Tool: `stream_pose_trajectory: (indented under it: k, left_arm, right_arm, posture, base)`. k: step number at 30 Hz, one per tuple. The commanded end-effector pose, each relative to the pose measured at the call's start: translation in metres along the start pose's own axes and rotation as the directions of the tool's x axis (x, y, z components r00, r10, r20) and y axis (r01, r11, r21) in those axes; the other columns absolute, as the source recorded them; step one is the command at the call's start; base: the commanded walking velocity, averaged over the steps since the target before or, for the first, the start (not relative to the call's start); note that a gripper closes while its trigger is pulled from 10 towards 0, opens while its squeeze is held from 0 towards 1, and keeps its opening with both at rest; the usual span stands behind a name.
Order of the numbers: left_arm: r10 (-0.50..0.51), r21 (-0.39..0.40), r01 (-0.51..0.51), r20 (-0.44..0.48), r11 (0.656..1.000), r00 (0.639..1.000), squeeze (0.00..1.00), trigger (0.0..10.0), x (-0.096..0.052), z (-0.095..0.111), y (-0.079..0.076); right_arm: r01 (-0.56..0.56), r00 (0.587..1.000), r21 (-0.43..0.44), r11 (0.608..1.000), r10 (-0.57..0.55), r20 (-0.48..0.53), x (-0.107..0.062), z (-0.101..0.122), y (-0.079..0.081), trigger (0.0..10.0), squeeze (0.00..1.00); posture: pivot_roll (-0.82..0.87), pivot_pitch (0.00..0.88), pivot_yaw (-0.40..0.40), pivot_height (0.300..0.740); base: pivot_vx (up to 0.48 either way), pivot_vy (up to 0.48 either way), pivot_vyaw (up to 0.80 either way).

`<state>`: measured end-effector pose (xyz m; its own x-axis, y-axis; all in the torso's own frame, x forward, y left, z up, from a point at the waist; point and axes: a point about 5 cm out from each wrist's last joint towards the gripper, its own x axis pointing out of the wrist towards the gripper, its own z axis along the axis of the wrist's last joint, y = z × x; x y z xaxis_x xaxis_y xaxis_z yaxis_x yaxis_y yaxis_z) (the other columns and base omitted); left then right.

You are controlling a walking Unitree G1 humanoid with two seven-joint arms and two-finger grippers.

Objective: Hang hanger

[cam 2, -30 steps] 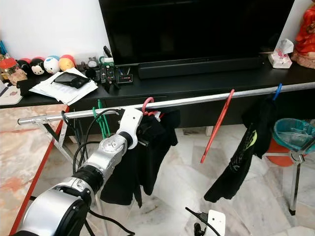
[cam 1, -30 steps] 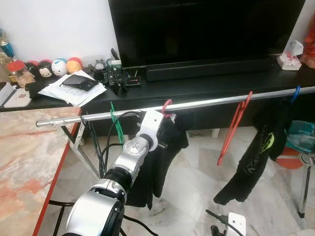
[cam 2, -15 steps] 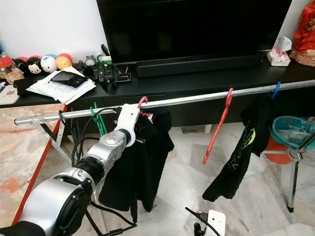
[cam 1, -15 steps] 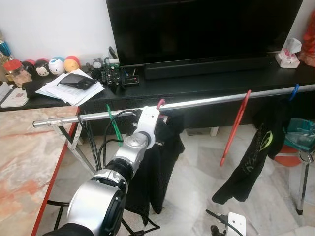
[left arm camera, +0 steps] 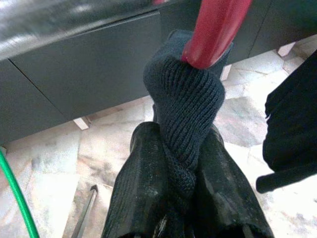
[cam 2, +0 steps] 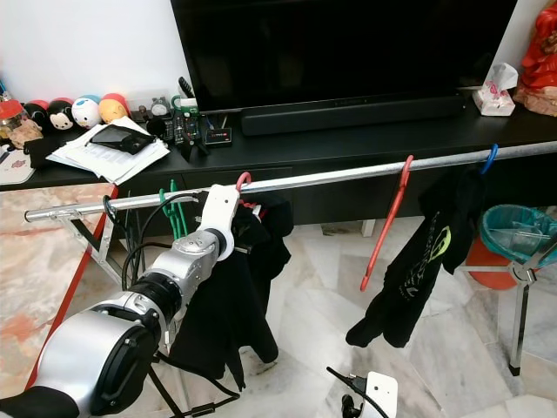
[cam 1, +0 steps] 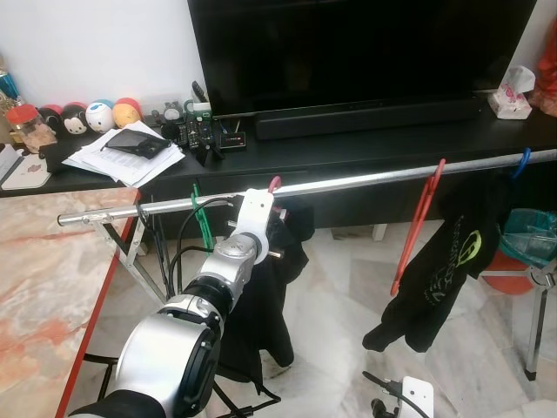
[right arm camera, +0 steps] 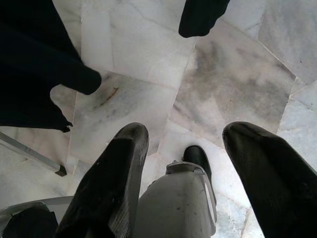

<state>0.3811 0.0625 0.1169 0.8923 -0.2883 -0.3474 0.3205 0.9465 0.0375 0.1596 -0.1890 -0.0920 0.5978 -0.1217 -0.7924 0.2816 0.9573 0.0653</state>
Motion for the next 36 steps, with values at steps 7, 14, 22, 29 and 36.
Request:
stream_pose_trajectory:
  k: [7, 14, 22, 29, 36]
  left_arm:
    - [-0.022, 0.027, 0.023, -0.027, 0.999, 0.999, 0.00, 10.0, 0.0000, -0.0023, -0.0009]
    - [-0.043, 0.032, 0.044, -0.020, 0.999, 0.999, 0.00, 10.0, -0.0004, -0.0034, -0.0023]
    - [-0.056, 0.028, 0.056, -0.003, 0.998, 0.998, 0.00, 10.0, -0.0014, -0.0067, -0.0023]
    - [-0.054, 0.032, 0.054, -0.010, 0.998, 0.998, 0.00, 10.0, -0.0018, -0.0088, -0.0013]
    - [-0.047, 0.041, 0.047, -0.009, 0.998, 0.999, 0.00, 10.0, -0.0017, -0.0078, -0.0001]
  right_arm:
    - [0.002, 1.000, 0.017, 1.000, -0.002, -0.016, -0.0006, -0.0037, 0.0015, 10.0, 0.00]
    - [0.002, 1.000, 0.019, 1.000, -0.001, -0.016, -0.0006, -0.0038, 0.0018, 10.0, 0.00]
    - [0.002, 1.000, 0.020, 1.000, -0.002, -0.016, -0.0005, -0.0034, 0.0019, 10.0, 0.00]
    - [0.002, 1.000, 0.020, 1.000, -0.002, -0.016, -0.0005, -0.0037, 0.0020, 10.0, 0.00]
    - [0.002, 1.000, 0.020, 1.000, -0.002, -0.016, -0.0004, -0.0034, 0.0022, 10.0, 0.00]
  posture:
    - [-0.23, 0.006, 0.118, 0.740]
    - [-0.23, 0.008, 0.120, 0.740]
    - [-0.23, 0.002, 0.117, 0.740]
    - [-0.23, 0.002, 0.118, 0.740]
    - [-0.23, 0.001, 0.118, 0.740]
  base:
    - [0.000, 0.000, 0.00]
    - [0.000, 0.000, 0.00]
    - [0.000, 0.000, 0.00]
    - [0.000, 0.000, 0.00]
    - [0.000, -0.106, 0.00]
